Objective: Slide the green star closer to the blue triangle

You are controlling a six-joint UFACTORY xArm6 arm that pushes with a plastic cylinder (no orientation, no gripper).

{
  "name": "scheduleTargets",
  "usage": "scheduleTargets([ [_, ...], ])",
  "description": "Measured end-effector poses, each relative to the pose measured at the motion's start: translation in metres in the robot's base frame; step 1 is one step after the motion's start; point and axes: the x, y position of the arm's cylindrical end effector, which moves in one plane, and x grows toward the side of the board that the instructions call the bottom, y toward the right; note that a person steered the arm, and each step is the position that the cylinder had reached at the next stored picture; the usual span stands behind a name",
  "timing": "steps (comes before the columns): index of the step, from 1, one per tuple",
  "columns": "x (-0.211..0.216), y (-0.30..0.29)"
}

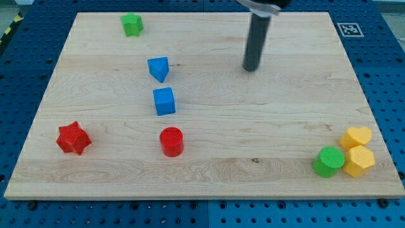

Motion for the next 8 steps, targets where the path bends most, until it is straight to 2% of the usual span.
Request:
scheduleTargets([
  [2, -0.115, -0.105],
  [3, -0.142, -0.168],
  [4, -0.148, -0.236],
  [5, -0.143, -0.275],
  [7, -0.123, -0.261],
  [8, -0.097, -0.252],
])
